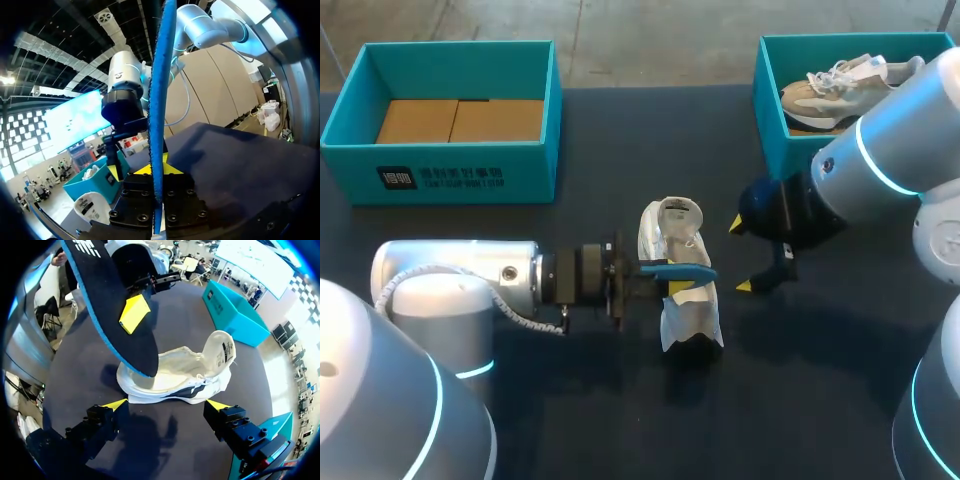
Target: Take the shoe out of the shoebox, open the shoe tongue, remove and reinsert the insole, then place the shoe into the shoebox
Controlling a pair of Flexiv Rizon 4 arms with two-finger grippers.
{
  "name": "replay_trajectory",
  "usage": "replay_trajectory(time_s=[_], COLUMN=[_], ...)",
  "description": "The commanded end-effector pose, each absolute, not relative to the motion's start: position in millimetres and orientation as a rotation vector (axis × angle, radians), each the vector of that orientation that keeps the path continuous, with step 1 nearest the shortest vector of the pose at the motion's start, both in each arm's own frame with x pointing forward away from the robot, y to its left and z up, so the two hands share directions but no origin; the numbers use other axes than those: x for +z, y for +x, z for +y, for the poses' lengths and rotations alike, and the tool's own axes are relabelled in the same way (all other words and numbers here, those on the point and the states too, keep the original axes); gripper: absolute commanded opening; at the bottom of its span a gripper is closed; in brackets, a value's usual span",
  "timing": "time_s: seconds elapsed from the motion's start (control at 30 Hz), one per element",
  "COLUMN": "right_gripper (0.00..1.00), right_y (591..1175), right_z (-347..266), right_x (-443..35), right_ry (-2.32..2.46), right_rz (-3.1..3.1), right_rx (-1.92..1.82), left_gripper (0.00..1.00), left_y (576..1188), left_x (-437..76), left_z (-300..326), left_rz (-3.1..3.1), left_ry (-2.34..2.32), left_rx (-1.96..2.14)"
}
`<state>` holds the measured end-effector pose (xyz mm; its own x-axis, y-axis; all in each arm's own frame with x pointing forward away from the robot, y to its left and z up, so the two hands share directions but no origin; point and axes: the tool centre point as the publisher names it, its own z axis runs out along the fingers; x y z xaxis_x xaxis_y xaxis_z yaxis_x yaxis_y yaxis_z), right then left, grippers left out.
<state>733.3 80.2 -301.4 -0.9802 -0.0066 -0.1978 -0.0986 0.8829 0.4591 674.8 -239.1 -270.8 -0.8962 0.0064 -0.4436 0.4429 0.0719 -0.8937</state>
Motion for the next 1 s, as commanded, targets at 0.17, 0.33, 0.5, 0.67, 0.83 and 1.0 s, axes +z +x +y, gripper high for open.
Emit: replay_trajectory(time_s=[0.17, 0.33, 0.5, 0.67, 0.83, 1.0], right_gripper=[1.0, 1.0, 1.0, 1.0, 1.0, 1.0], right_y=[732.1, 732.1, 732.1, 732.1, 732.1, 732.1], right_z=[80.2, 80.2, 80.2, 80.2, 80.2, 80.2], right_x=[-302.0, -302.0, -302.0, -302.0, -302.0, -302.0], right_ry=[-0.08, -0.08, -0.08, -0.08, -0.08, -0.08], right_rz=[2.858, 2.858, 2.858, 2.858, 2.858, 2.858], right_rx=[0.712, 0.712, 0.712, 0.712, 0.712, 0.712], left_gripper=[0.0, 0.0, 0.0, 0.0, 0.0, 0.0], left_y=[682.5, 684.5, 686.0, 687.1, 688.6, 692.3], left_x=[-278.2, -282.7, -289.5, -296.0, -301.1, -303.3], left_z=[-246.3, -246.3, -243.8, -244.0, -244.9, -246.5], left_rz=[2.026, 2.04, 2.061, 2.069, 2.071, 2.044], left_ry=[0.457, 0.459, 0.45, 0.451, 0.465, 0.481], left_rx=[-1.88, -1.87, -1.85, -1.84, -1.824, -1.826])
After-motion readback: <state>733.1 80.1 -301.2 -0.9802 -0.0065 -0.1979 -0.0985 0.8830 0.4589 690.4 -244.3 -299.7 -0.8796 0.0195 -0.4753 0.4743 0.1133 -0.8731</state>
